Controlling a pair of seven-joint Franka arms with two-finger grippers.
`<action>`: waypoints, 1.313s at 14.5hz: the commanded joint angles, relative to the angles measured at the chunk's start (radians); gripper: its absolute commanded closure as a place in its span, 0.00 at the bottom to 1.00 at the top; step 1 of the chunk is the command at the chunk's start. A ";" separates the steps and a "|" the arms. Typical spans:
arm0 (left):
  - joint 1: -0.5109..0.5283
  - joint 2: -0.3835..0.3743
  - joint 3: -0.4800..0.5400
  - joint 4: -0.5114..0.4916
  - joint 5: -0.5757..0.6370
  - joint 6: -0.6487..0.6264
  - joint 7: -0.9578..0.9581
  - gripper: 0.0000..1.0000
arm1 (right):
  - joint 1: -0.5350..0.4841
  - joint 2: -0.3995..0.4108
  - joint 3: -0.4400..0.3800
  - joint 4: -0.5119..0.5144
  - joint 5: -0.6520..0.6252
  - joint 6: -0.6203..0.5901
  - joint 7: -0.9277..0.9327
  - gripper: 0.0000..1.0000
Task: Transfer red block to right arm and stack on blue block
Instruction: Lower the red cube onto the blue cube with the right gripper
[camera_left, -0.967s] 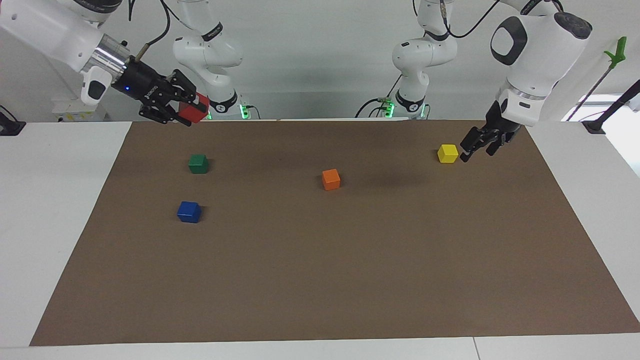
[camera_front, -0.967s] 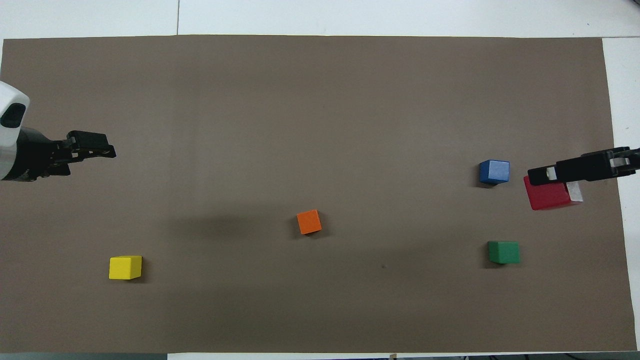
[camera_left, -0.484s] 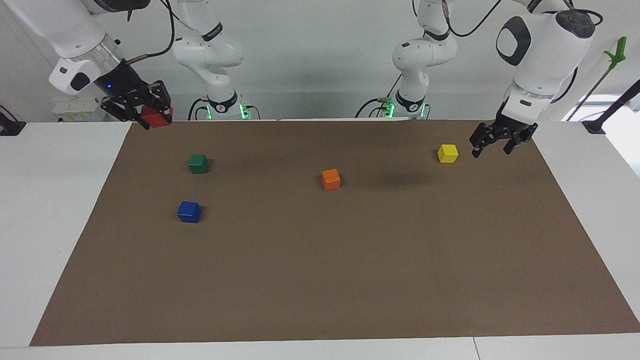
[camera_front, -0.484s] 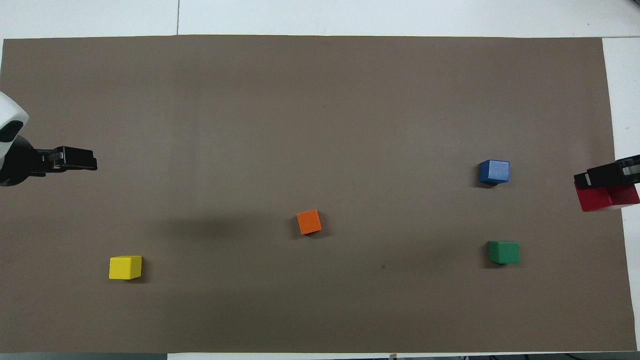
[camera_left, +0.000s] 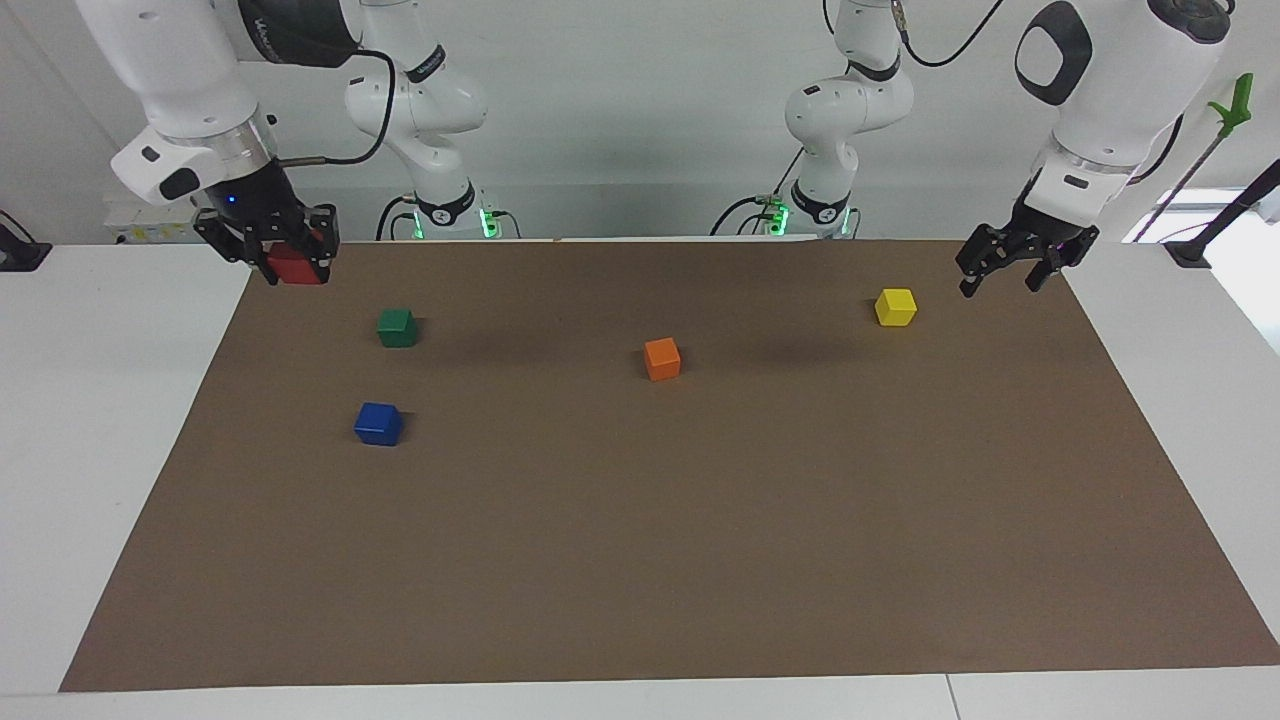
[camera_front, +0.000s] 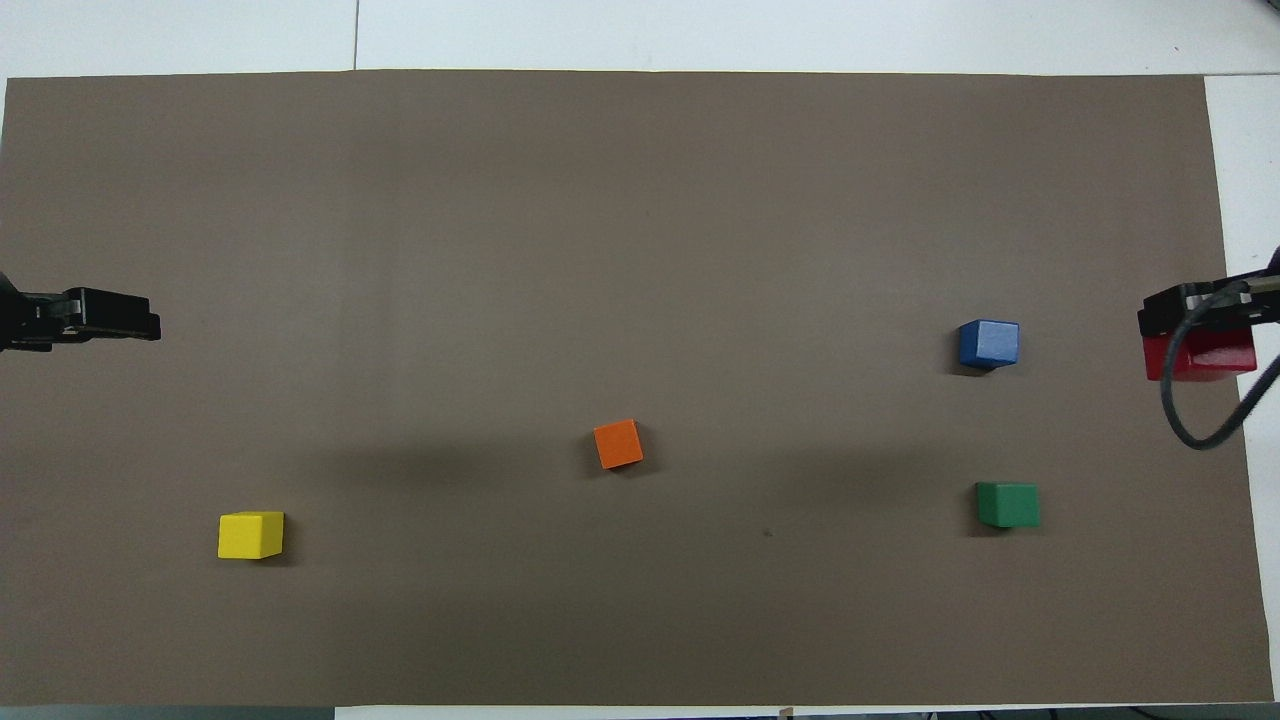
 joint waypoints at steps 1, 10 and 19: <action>0.000 0.055 -0.002 0.103 0.012 -0.076 0.005 0.00 | -0.009 -0.012 0.008 -0.115 -0.021 0.127 0.037 1.00; -0.087 0.058 0.055 0.117 0.024 -0.150 0.003 0.00 | -0.009 0.019 0.008 -0.390 -0.021 0.474 0.045 1.00; -0.258 0.063 0.220 0.129 0.024 -0.121 0.013 0.00 | -0.027 0.137 0.008 -0.439 -0.021 0.703 -0.012 1.00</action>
